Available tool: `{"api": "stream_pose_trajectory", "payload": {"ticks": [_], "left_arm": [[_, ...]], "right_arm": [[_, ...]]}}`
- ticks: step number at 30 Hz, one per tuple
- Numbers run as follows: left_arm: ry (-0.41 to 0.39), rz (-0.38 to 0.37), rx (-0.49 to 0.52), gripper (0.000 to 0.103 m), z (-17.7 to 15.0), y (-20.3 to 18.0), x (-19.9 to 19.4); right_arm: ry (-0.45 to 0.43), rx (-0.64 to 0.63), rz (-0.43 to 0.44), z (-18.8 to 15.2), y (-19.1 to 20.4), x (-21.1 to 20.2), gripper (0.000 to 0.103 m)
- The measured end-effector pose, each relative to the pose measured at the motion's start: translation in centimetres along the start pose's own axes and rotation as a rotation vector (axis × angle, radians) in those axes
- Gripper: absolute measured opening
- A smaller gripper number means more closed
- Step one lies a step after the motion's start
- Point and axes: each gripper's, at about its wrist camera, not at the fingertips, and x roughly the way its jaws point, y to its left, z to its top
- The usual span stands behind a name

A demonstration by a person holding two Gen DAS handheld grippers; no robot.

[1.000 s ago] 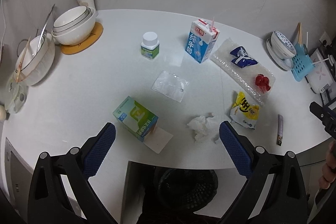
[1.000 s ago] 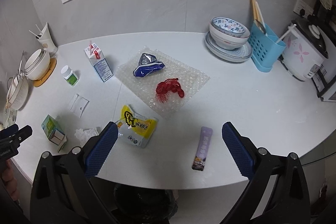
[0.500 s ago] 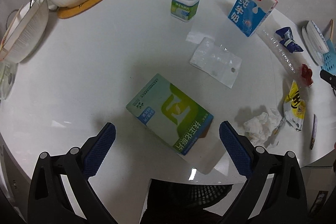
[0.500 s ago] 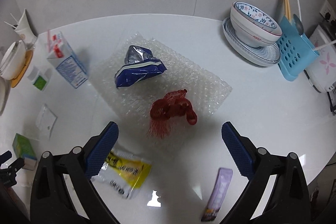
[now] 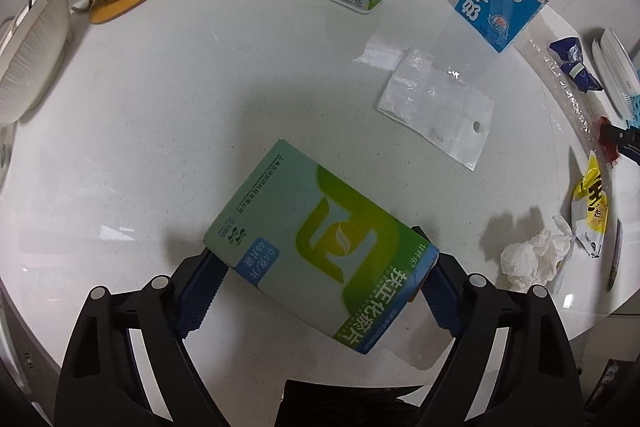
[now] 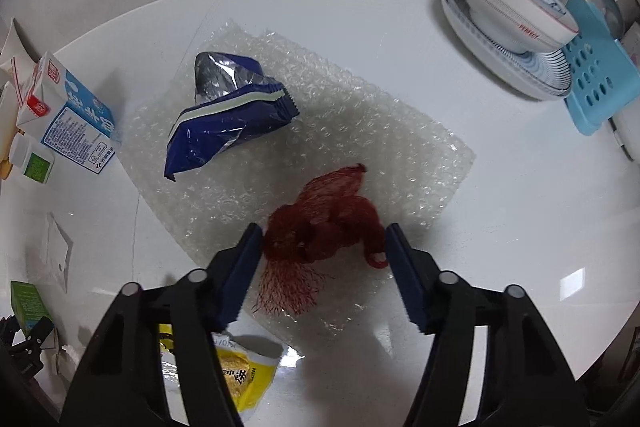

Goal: Collect trash
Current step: 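Grasp the green tissue box with the left tool while the right tool grasps the red mesh net, then carry the tissue box and red net toward the trash bin below the counter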

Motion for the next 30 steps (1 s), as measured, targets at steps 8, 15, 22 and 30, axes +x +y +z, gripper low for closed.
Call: {"api": "stream_pose_trajectory", "payload": {"ticks": [8, 15, 22, 30], "left_arm": [[-0.024, -0.002, 0.007, 0.083, 0.1, -0.3, -1.0], [-0.056, 0.003, 0.02, 0.083, 0.3, -1.2, -3.1], [-0.099, -0.001, 0.038, 0.083, 0.6, -2.1, -5.7], [-0.133, -0.018, 0.063, 0.083, 1.1, -3.3, -7.3]], "right_arm": [[-0.011, -0.027, -0.001, 0.1, 0.2, 0.1, 0.021], [-0.038, -0.003, 0.022, 0.2, -0.4, -1.0, 0.008], [-0.096, 0.021, 0.08, 0.0, -1.2, -3.6, 0.005], [-0.158, 0.017, 0.105, -2.1, -1.5, -7.8, 0.005]]}}
